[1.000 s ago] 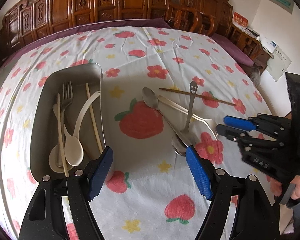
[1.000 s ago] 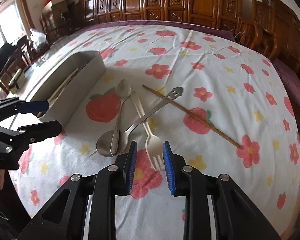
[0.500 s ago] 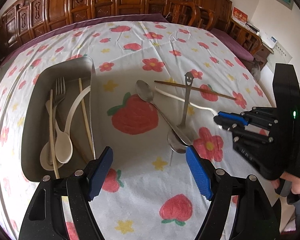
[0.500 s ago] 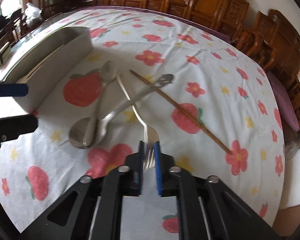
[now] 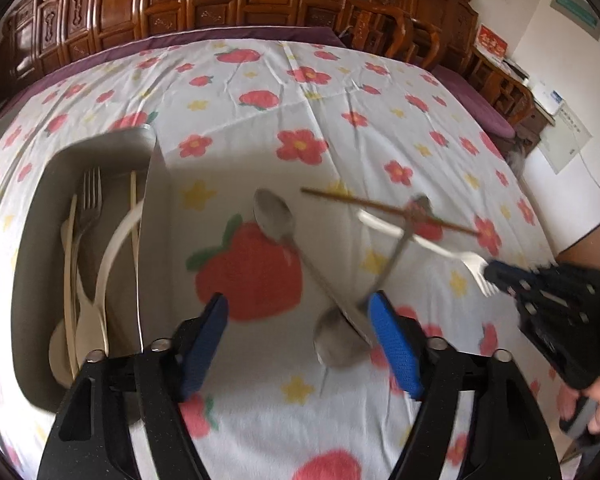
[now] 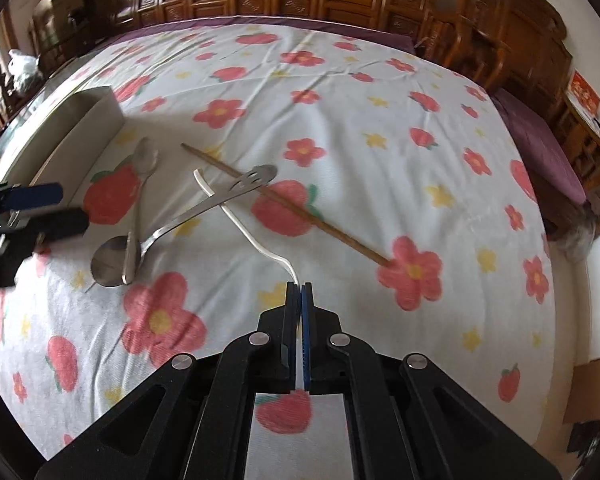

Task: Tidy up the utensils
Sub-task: 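Grasp the white plastic fork with the right tool and lift it, then grasp a metal spoon with the left tool while the right tool holds the white fork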

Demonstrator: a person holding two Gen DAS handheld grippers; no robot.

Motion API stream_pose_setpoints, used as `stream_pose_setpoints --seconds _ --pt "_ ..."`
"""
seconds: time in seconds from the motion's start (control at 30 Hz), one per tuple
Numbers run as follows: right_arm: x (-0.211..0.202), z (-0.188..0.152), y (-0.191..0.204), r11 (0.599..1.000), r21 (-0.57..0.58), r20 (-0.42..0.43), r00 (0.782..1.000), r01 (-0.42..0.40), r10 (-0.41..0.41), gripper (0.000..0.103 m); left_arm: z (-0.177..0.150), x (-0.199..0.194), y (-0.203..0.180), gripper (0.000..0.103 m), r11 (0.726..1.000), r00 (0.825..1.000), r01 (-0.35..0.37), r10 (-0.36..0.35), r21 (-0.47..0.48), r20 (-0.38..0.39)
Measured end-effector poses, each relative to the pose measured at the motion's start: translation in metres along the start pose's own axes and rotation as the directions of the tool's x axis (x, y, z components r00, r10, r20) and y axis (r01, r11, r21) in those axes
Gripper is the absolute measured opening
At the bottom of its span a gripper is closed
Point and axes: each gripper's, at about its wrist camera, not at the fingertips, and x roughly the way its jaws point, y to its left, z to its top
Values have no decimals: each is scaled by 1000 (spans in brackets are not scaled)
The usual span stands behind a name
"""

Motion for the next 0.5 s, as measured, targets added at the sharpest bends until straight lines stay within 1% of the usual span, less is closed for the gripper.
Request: stream_pose_setpoints --seconds 0.2,0.3,0.37,0.43,0.5 --pt "-5 1 -26 997 70 33 999 32 -34 2 28 14 3 47 999 999 -34 34 -14 17" --pt "-8 1 -36 994 97 49 998 42 -47 2 39 25 10 42 998 998 -58 59 -30 11" --pt "-9 2 -44 992 113 59 996 54 -61 2 43 31 14 37 996 997 -78 78 -44 -3" --pt "-10 2 -50 990 129 64 996 52 -61 2 46 36 16 37 995 997 -83 83 -49 -10" --pt "-10 1 -54 989 138 68 996 44 -53 2 48 42 16 34 994 995 -102 101 -50 -23"
